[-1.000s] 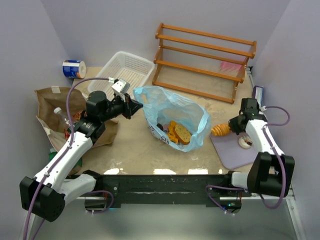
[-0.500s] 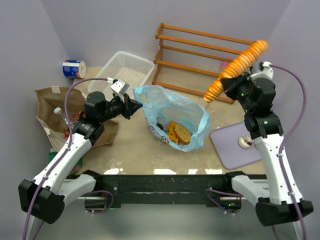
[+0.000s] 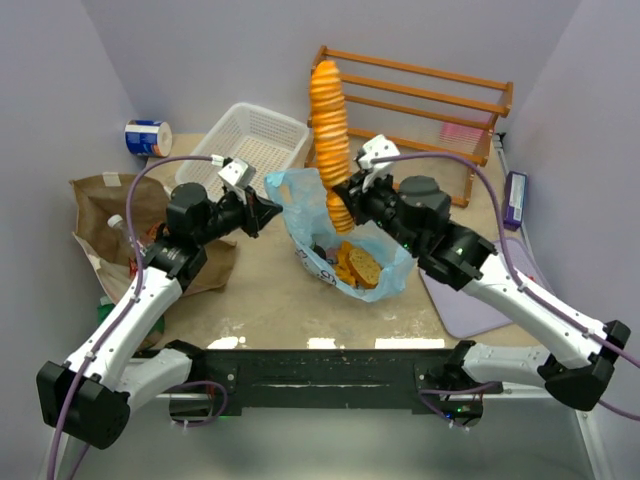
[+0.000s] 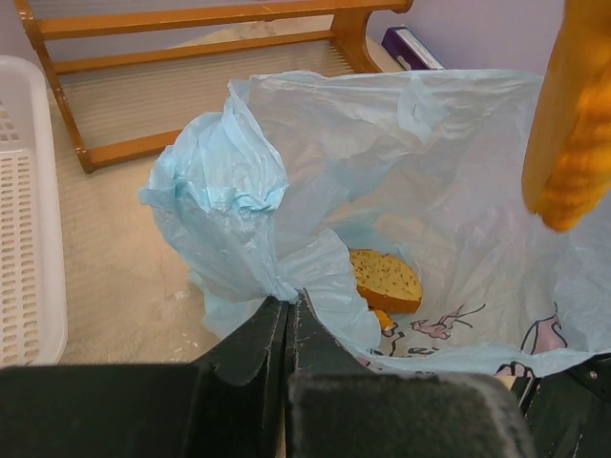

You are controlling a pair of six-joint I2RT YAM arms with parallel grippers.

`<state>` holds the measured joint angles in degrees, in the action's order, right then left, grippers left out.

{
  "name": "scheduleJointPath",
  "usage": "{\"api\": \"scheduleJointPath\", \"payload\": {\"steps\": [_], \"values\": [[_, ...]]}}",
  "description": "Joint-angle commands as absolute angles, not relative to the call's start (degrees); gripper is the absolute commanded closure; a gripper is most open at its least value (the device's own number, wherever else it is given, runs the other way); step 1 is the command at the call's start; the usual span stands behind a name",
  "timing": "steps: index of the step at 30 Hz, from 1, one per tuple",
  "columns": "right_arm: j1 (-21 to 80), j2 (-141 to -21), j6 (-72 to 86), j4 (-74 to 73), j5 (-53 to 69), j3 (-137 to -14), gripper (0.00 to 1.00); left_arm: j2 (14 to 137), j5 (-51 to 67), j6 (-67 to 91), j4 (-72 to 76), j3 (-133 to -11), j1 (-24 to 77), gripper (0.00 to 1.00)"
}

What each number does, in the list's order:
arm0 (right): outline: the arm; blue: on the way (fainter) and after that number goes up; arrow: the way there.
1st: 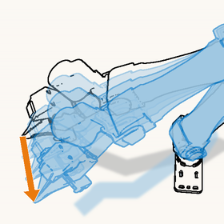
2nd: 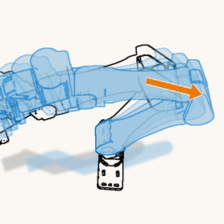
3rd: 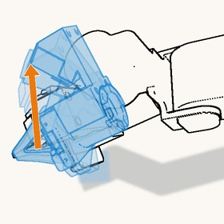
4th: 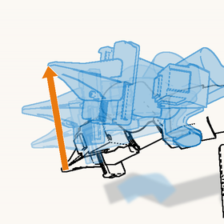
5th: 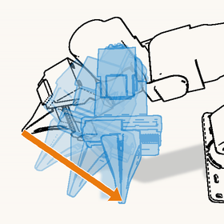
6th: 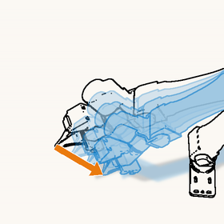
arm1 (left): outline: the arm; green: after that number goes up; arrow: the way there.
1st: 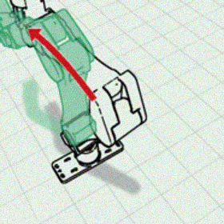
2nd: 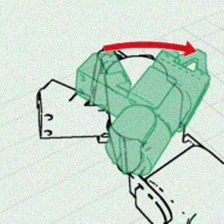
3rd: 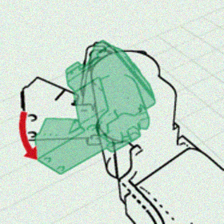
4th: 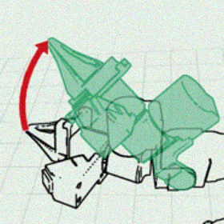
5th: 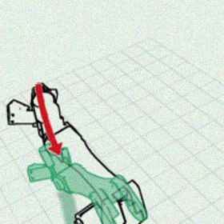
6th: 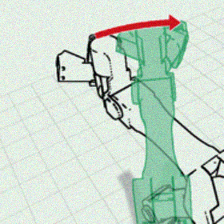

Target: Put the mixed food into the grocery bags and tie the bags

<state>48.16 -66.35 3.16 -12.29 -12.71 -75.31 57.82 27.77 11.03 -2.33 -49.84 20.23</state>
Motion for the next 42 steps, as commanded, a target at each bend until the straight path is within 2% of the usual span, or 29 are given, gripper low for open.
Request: {"api": "scheduleJointPath", "payload": {"steps": [1, 5, 15, 24, 29, 36, 38, 39, 42], "values": [[51.0, -65.5, -8.3, -5.7, -20.8, -69.1, 1.00, 56.6, 28.4, 10.7, -0.9, -50.4, 19.2, 1.00], [52.5, -64.6, -10.3, -5.7, -21.0, -64.6, 1.00, 57.0, 28.4, 10.9, -0.9, -50.8, 18.6, 1.00], [54.5, -64.6, -6.2, -19.6, -20.9, -59.5, 1.00, 58.4, 27.9, 10.9, -0.9, -52.4, 17.1, 1.00], [57.5, -66.4, -3.4, -30.1, -22.3, -61.6, 1.00, 63.5, 28.7, 14.1, 1.4, -57.9, 14.4, 1.00], [58.4, -65.0, -1.8, -31.0, -23.2, -61.3, 1.00, 68.5, 28.3, 13.8, -3.3, -64.1, 13.5, 1.00], [58.4, -69.3, 4.2, -36.3, -26.7, -63.1, 1.00, 68.6, 29.4, 13.2, -2.1, -65.1, 13.3, 1.00], [58.4, -70.5, 4.5, -38.4, -26.7, -64.1, 0.88, 68.0, 28.7, 12.7, -2.1, -64.9, 13.3, 1.00], [58.4, -70.7, 5.2, -39.3, -26.7, -64.6, 0.69, 67.8, 28.3, 12.3, -2.1, -64.8, 13.3, 1.00], [58.4, -70.6, 5.4, -40.3, -24.5, -65.6, 0.57, 67.0, 27.6, 11.8, -2.5, -64.8, 13.3, 1.00]]}}
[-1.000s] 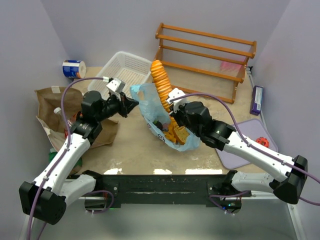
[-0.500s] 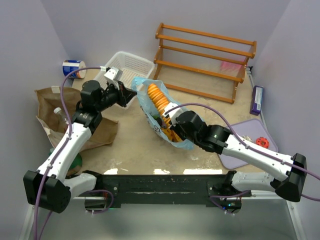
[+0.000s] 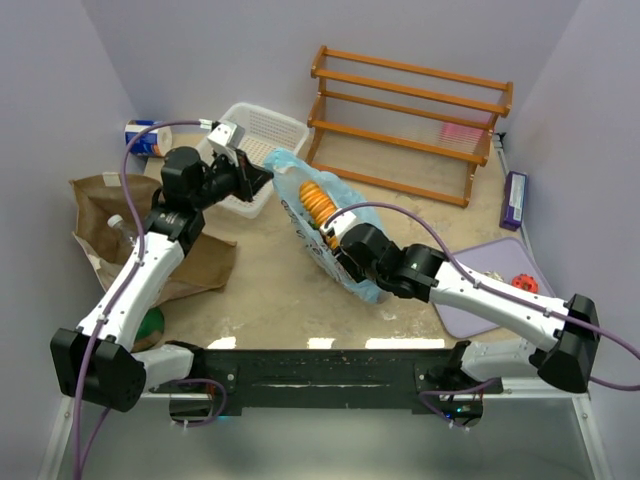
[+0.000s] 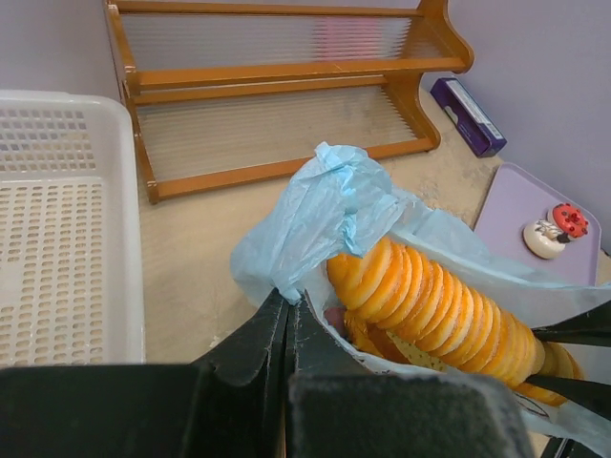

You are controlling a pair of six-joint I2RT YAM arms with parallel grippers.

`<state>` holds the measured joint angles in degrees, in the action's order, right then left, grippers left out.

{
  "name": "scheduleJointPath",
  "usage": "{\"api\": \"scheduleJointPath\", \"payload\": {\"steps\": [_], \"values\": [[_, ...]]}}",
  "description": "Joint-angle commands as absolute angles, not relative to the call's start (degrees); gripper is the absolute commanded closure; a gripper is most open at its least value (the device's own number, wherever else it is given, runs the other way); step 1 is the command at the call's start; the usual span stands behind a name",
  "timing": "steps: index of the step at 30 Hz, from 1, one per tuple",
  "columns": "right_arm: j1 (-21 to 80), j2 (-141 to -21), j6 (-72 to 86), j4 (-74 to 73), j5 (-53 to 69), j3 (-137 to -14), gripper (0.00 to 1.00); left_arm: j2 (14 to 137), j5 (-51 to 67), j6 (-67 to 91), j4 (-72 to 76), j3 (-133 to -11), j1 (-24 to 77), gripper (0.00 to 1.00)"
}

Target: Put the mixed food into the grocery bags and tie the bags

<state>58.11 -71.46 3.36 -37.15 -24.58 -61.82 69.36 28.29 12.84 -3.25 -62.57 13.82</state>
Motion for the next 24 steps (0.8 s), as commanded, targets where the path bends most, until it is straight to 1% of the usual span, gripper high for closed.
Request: {"api": "scheduleJointPath", "payload": {"steps": [1, 2, 4, 5, 7, 8, 11, 12, 15, 16, 17, 19, 20, 21, 24], "values": [[58.4, -70.1, 5.4, -39.9, -24.1, -65.8, 0.54, 66.8, 27.7, 11.7, -2.4, -64.6, 13.3, 1.00], [58.4, -69.4, 5.4, -38.9, -23.7, -65.8, 0.48, 66.6, 27.8, 11.4, -2.4, -64.4, 13.3, 1.00], [58.4, -66.4, 5.6, -37.2, -22.9, -66.0, 0.44, 65.8, 27.6, 11.2, -2.0, -63.6, 13.3, 1.00], [58.4, -65.2, 5.5, -35.4, -22.7, -66.4, 0.28, 65.7, 27.5, 10.9, -1.8, -63.3, 13.3, 1.00], [58.4, -62.1, 5.9, -33.6, -20.9, -66.9, 0.08, 65.0, 27.5, 10.7, -1.2, -62.2, 13.3, 1.00], [58.4, -61.3, 6.0, -31.7, -20.7, -67.3, 0.01, 65.0, 27.4, 10.6, -1.1, -62.0, 13.3, 1.00], [58.3, -59.3, 7.4, -28.9, -22.6, -69.1, 0.01, 64.8, 28.6, 10.3, -0.9, -60.7, 13.3, 1.00], [58.3, -59.3, 8.0, -28.7, -24.4, -69.7, 0.01, 64.6, 29.3, 10.3, 1.3, -60.0, 13.3, 1.00], [57.4, -60.8, 11.1, -29.3, -36.0, -72.2, 0.01, 64.2, 29.7, 10.0, 1.8, -59.4, 13.3, 1.00], [56.2, -61.6, 12.6, -31.7, -42.0, -73.9, 0.01, 64.2, 29.7, 9.8, 1.8, -59.3, 13.3, 1.00], [54.2, -62.3, 16.0, -33.0, -43.7, -74.6, 0.01, 63.9, 29.6, 9.9, 1.8, -59.2, 13.4, 1.00], [41.7, -64.1, 18.6, -35.9, -40.2, -75.2, 0.01, 63.7, 29.4, 9.8, 1.7, -58.9, 13.3, 1.00], [36.1, -64.7, 20.5, -36.3, -33.1, -74.8, 0.01, 63.5, 29.4, 9.8, 1.7, -58.9, 13.3, 1.00], [26.5, -65.2, 21.9, -36.2, -31.4, -74.1, 0.01, 63.4, 29.4, 9.9, 1.8, -58.7, 13.3, 1.00], [15.4, -67.5, 25.0, -34.8, -30.5, -70.9, 0.01, 63.0, 29.3, 10.0, 1.7, -58.3, 13.3, 1.00]]}}
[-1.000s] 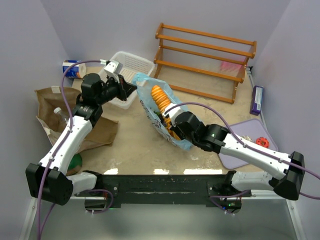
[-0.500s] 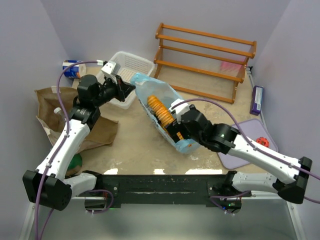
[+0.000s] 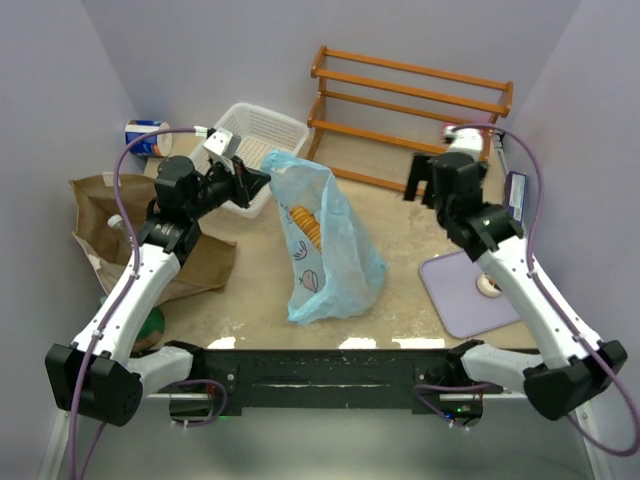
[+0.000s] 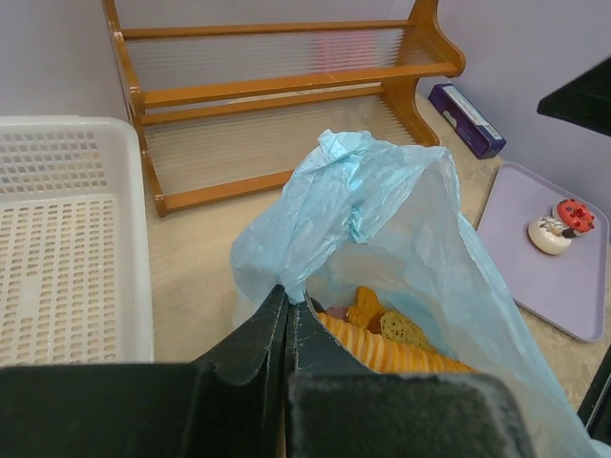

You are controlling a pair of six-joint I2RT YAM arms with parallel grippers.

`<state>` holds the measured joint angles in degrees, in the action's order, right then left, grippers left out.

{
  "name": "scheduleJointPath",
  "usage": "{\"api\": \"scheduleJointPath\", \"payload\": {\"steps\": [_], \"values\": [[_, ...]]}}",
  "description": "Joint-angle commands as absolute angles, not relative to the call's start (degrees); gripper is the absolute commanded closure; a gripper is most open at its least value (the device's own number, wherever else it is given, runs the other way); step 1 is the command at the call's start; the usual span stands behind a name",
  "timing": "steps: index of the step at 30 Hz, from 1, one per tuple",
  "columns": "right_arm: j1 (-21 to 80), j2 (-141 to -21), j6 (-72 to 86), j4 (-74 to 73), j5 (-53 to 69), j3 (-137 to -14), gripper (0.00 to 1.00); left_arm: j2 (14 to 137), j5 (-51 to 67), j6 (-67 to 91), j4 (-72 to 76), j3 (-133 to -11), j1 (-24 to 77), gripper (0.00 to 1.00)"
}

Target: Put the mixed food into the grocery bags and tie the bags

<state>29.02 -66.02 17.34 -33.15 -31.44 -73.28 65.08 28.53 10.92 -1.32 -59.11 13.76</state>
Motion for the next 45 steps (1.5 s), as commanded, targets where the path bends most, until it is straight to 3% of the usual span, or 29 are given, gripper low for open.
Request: {"api": "scheduleJointPath", "payload": {"steps": [1, 7, 15, 29, 32, 36, 42, 45], "values": [[13.3, -68.0, 26.2, -34.1, -31.5, -68.9, 0.01, 63.0, 29.3, 10.0, 1.6, -58.2, 13.3, 1.00], [-1.7, -77.1, 37.5, -38.7, -31.8, -63.7, 0.01, 63.2, 29.5, 10.0, 1.1, -58.1, 13.4, 1.00], [-18.3, -75.2, 37.6, -31.3, -21.9, -50.6, 0.02, 63.1, 32.2, 12.3, 3.4, -57.0, 13.6, 1.00], [-23.3, -83.1, 35.3, -23.3, -14.9, -44.5, 0.02, 62.7, 32.4, 12.9, 4.6, -56.3, 13.6, 1.00], [-23.3, -83.6, 35.9, -22.7, -14.2, -43.9, 0.09, 62.5, 32.3, 12.9, 4.7, -56.2, 13.6, 1.00], [-23.3, -80.9, 36.2, -22.2, -11.7, -43.1, 0.45, 62.6, 32.4, 12.8, 4.6, -56.1, 13.6, 1.00], [-22.7, -69.0, 34.5, -23.6, -4.3, -46.7, 0.62, 63.0, 33.7, 13.4, 5.3, -55.8, 13.6, 1.00], [-17.4, -60.4, 34.8, -23.5, -1.5, -51.0, 0.65, 63.3, 34.1, 13.5, 5.4, -55.8, 13.6, 1.00]]}}
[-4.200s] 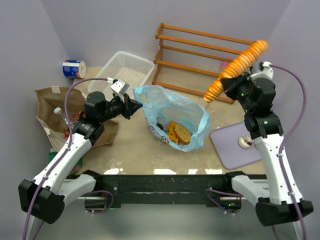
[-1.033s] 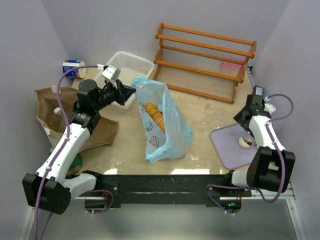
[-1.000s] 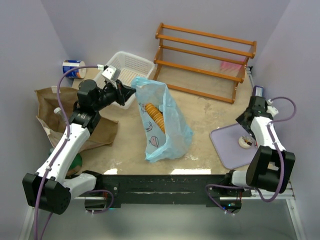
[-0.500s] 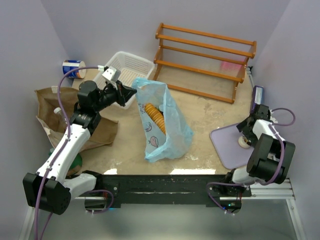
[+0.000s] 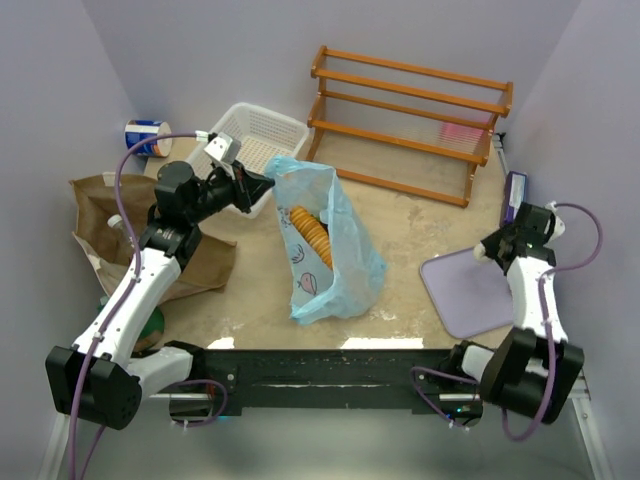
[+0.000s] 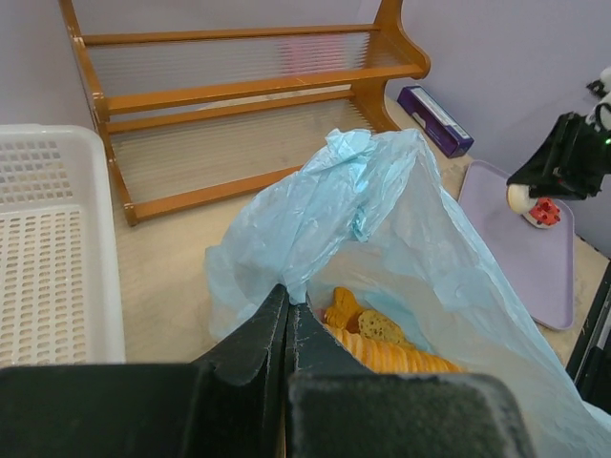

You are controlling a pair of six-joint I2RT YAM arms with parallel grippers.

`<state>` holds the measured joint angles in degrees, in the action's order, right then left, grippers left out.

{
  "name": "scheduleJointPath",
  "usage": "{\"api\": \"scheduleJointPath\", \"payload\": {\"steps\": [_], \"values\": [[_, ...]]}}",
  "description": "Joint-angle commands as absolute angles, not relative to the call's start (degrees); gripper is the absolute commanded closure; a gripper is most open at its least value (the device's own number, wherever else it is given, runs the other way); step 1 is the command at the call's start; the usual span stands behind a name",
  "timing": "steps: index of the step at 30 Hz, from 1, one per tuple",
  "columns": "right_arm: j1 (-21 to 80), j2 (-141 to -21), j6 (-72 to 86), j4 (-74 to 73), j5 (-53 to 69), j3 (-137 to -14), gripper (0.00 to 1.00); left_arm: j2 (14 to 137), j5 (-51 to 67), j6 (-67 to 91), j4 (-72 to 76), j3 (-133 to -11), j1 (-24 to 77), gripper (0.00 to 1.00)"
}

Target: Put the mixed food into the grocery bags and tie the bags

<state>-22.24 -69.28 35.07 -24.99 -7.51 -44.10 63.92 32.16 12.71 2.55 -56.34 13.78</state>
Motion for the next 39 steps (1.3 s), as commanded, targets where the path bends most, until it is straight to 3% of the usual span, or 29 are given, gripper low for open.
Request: {"api": "scheduleJointPath", "payload": {"steps": [1, 7, 14, 17, 22, 28, 31, 32, 35, 38, 39], "values": [[-14.7, -57.2, 35.1, -23.0, -1.9, -52.5, 0.64, 63.2, 34.1, 13.4, 5.5, -55.7, 13.6, 1.00], [12.2, -58.8, 35.6, -20.7, -6.0, -68.2, 0.68, 63.0, 33.5, 13.1, 5.5, -55.5, 13.6, 1.00], [47.1, -73.0, 24.0, -20.5, -15.6, -83.8, 0.68, 63.2, 32.3, 12.5, 5.0, -55.5, 13.5, 1.00], [54.3, -78.4, 20.3, -19.1, -15.9, -87.3, 0.67, 63.4, 32.1, 12.4, 4.9, -55.5, 13.6, 1.00], [57.2, -88.1, 21.0, -26.5, -19.6, -92.5, 0.67, 63.5, 31.7, 12.1, 4.7, -55.6, 13.6, 1.00], [56.8, -93.4, 24.4, -40.0, -40.0, -94.4, 0.67, 62.9, 31.1, 11.8, 4.4, -55.7, 13.6, 1.00], [55.5, -94.5, 24.6, -42.4, -44.1, -94.6, 0.57, 62.9, 31.6, 12.0, 4.5, -55.7, 13.6, 1.00], [55.4, -94.8, 24.4, -42.6, -44.5, -94.8, 0.39, 63.0, 31.6, 12.1, 4.5, -55.7, 13.6, 1.00], [55.4, -95.6, 22.7, -43.1, -42.8, -96.5, 0.15, 63.1, 31.8, 12.1, 4.7, -55.6, 13.6, 1.00], [55.5, -94.8, 19.4, -41.1, -37.4, -96.4, 0.01, 63.4, 32.5, 12.6, 5.0, -55.5, 13.6, 1.00], [55.5, -93.5, 18.6, -39.4, -34.7, -96.2, 0.01, 63.5, 32.7, 12.8, 5.2, -55.5, 13.6, 1.00]]}}
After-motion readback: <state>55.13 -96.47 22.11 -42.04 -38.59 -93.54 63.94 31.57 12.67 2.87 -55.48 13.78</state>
